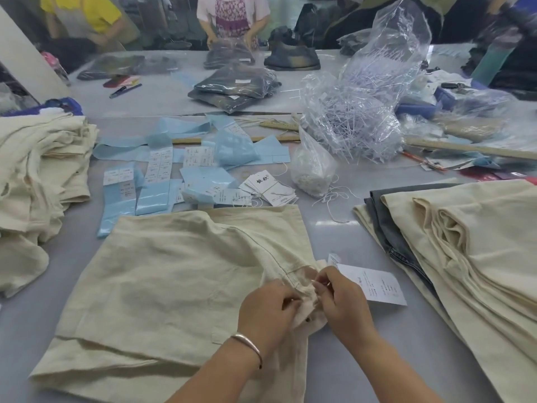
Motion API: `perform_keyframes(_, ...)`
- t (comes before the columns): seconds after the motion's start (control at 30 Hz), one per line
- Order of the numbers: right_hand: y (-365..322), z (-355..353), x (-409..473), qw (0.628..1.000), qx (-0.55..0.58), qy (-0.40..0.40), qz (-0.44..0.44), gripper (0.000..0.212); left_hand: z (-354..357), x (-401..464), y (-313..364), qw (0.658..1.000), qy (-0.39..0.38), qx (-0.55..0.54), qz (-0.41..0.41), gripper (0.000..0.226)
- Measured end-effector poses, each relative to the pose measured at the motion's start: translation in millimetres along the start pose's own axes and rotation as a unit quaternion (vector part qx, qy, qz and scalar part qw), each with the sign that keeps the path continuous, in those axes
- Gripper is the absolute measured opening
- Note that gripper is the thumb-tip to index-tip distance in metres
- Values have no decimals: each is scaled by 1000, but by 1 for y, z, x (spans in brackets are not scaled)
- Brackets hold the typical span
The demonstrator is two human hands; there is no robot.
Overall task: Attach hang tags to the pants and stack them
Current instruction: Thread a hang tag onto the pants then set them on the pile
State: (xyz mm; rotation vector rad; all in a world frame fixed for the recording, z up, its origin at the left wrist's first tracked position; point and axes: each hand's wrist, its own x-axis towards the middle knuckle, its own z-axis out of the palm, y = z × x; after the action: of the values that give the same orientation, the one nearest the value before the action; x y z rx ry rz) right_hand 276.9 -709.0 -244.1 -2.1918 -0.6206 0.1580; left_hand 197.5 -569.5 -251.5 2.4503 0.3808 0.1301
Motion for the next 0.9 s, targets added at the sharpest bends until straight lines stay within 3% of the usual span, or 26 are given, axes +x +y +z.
perform_keyframes(0.17,12,-1,0,1000,2,-6,19,23,7,8,3,990,-21,130,45,35)
perform_keyframes(0.4,15,1,7,999,8,-34,33,14,12,-6,6,984,108,61,127,22)
perform_keyframes(0.63,8,-8,9,967,199,-119,101,19,13,0,6,979,128,75,138,23)
perform_keyframes(0.77,7,-8,12,980,106,-145,80,14,14,-2,8,965,157,121,174,30)
perform_keyframes(0.83,9,-8,10,990,50,-122,41,16,12,-2,9,967,154,109,170,28)
perform_keyframes(0.9,13,-15,10,998,55,-34,2,24,9,-2,11,979,146,59,132,25)
